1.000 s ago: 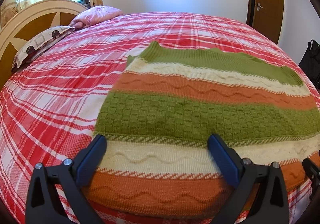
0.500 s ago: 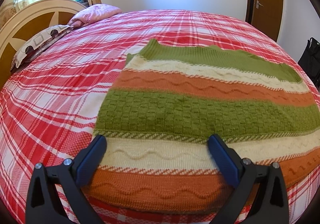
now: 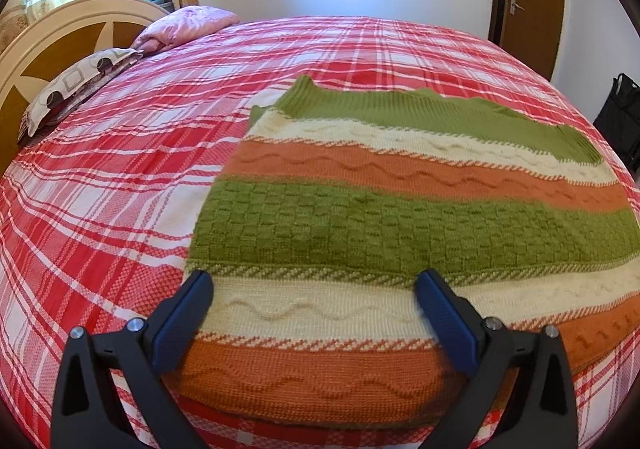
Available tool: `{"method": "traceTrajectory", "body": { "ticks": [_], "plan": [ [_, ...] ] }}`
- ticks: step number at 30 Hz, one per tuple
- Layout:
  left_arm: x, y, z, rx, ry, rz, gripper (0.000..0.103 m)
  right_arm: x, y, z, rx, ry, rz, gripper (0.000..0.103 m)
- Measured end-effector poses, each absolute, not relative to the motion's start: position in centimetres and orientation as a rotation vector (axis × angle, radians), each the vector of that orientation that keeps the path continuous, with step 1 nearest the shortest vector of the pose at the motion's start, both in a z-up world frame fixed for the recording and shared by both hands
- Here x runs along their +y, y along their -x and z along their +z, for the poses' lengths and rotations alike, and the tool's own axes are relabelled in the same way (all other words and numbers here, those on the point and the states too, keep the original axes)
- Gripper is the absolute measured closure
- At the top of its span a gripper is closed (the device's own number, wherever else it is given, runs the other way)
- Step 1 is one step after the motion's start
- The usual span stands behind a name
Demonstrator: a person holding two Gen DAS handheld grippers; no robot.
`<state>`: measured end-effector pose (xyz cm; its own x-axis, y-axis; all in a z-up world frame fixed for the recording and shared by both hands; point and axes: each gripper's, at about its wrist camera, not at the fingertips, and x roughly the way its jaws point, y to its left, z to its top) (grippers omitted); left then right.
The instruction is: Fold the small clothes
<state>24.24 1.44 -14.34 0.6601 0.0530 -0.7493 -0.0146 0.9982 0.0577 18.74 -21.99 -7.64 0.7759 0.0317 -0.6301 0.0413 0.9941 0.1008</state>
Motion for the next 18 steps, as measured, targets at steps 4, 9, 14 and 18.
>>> {"method": "traceTrajectory", "body": {
  "ticks": [4,9,14,18],
  "plan": [
    [2.2,-24.3,-13.2,0.880,-0.029,-0.028,0.000,-21.6,-19.4,-8.0,0.695,-0.112,0.024,0.029],
    [5.3,-25.1,-10.4,0.812,0.074,-0.029,0.000,-21.0,-19.5,-8.0,0.651,-0.092,0.033,0.045],
    [7.5,-29.2,-10.5,0.843,0.112,0.007,0.000,-21.1,-19.6,-8.1,0.648,-0.114,0.038,0.052],
    [8.1,-31.6,-12.4,0.930,0.177,-0.017,0.002,-21.6,-20.0,-8.9,0.676,-0.134,0.032,0.052]
  ]
}}
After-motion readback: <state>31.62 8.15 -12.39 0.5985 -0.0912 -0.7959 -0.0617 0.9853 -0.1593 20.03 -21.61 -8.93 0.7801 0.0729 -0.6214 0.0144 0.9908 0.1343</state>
